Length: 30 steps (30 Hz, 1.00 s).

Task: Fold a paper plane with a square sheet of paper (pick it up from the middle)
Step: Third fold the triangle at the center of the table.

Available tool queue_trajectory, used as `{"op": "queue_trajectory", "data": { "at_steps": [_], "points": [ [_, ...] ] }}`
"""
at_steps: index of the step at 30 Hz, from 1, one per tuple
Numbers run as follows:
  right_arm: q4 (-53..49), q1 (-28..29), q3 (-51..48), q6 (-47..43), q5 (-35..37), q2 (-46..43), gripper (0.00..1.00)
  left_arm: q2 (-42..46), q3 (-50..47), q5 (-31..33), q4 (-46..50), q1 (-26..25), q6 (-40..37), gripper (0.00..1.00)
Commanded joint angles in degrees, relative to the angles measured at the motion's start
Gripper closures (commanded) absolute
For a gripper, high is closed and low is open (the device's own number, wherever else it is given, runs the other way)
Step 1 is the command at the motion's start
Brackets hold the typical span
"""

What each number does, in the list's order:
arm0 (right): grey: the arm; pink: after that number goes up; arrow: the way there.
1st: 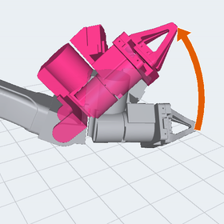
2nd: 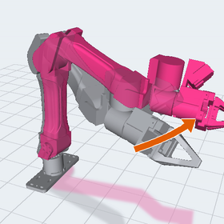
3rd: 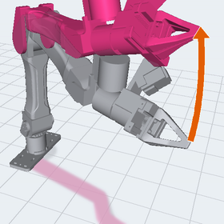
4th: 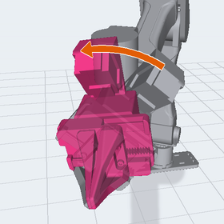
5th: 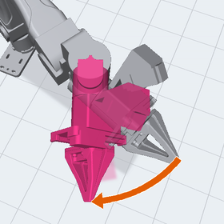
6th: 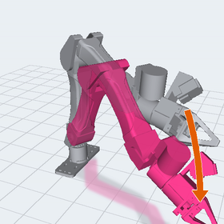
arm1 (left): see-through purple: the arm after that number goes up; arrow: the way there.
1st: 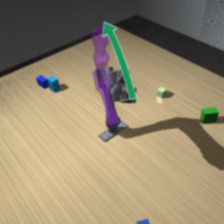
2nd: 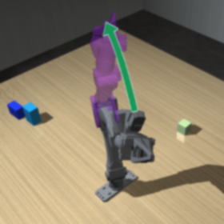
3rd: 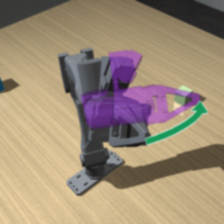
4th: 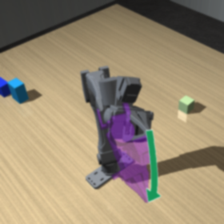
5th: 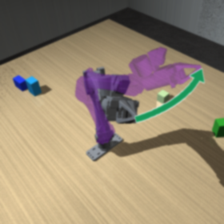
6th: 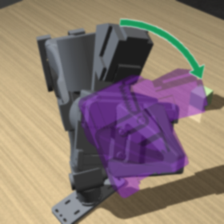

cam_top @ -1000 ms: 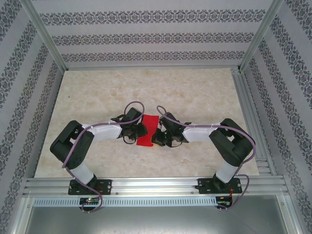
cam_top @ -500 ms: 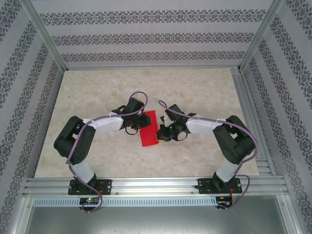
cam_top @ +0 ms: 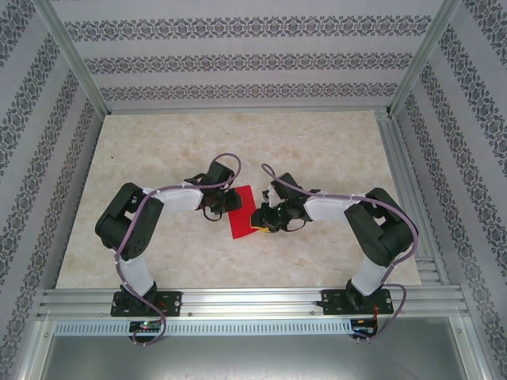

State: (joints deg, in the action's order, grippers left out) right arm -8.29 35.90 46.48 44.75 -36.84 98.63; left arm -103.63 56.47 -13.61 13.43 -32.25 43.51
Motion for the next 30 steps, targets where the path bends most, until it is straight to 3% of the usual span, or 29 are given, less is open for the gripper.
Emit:
{"op": "queue_trajectory", "data": {
  "at_steps": [1, 10, 19, 30],
  "points": [
    [5.2, 0.6, -1.4, 4.0, -0.9, -1.1, 0.73, -1.3, -1.0, -0.3, -0.9, 0.6, -1.5, 0.78],
    [6.2, 0.0, -5.0, 7.9, 2.7, -4.5, 0.77, -1.2, -1.3, -0.6, -1.1, 0.7, -1.9, 0.78],
    [5.4, 0.1, -5.6, 8.9, 5.0, -7.1, 0.92, -0.2, -1.5, -0.9, -1.4, 0.8, -2.3, 0.78],
    [1.3, 0.6, -4.1, 7.5, 6.3, -6.5, 0.96, 1.8, -0.1, -1.1, -2.2, 3.7, -3.9, 0.68]
  ]
}}
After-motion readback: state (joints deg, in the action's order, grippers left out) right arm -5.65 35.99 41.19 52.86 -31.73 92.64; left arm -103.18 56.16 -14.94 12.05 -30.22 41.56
